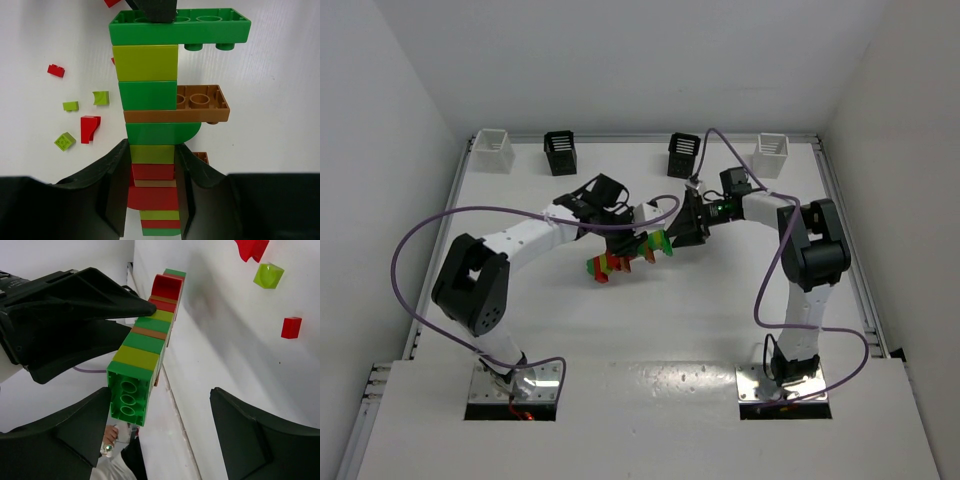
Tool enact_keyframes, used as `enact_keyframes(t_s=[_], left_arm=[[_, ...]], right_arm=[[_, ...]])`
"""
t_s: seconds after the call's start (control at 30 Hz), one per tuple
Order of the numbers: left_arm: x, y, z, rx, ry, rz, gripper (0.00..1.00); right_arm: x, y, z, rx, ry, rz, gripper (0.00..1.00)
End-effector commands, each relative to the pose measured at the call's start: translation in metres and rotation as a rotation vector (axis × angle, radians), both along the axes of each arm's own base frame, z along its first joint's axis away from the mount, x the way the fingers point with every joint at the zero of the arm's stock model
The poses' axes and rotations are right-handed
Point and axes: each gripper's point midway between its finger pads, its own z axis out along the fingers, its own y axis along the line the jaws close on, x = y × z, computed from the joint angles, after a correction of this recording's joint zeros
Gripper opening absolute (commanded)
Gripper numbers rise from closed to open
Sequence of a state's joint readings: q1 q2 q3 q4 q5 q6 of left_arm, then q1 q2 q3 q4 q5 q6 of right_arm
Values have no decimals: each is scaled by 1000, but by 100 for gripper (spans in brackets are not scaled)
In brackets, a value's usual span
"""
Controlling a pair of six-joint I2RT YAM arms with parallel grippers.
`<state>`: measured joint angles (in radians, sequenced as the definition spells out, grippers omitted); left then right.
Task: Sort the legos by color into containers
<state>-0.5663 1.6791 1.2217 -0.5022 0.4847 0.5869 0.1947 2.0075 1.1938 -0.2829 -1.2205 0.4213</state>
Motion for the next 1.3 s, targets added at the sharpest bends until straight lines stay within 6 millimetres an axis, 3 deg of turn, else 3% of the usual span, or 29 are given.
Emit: enact_keyframes(t_s=[0.0,0.63,0.73,0.93,1.1,1.2,1.27], left_arm=[[9,-5,23,-67,-64,-11,14],[13,3,10,-43,-48,7,13],[14,0,6,-33,-45,3,13],[16,-2,2,-16,-40,12,13],[17,2,-3,7,-49,18,13],[13,5,-10,19,-38,11,12],[17,14,-14,33,-40,26,12]], right_arm=[[-1,11,18,69,-32,41,81],[-5,18,18,78,5,45,83],[-7,23,12,46,7,43,78],[-3,27,1,-34,-19,19,54],[1,19,-2,-87,-71,5,16],[3,7,-3,-133,-94,-21,4],[1,-2,-11,-191,-119,-21,2]])
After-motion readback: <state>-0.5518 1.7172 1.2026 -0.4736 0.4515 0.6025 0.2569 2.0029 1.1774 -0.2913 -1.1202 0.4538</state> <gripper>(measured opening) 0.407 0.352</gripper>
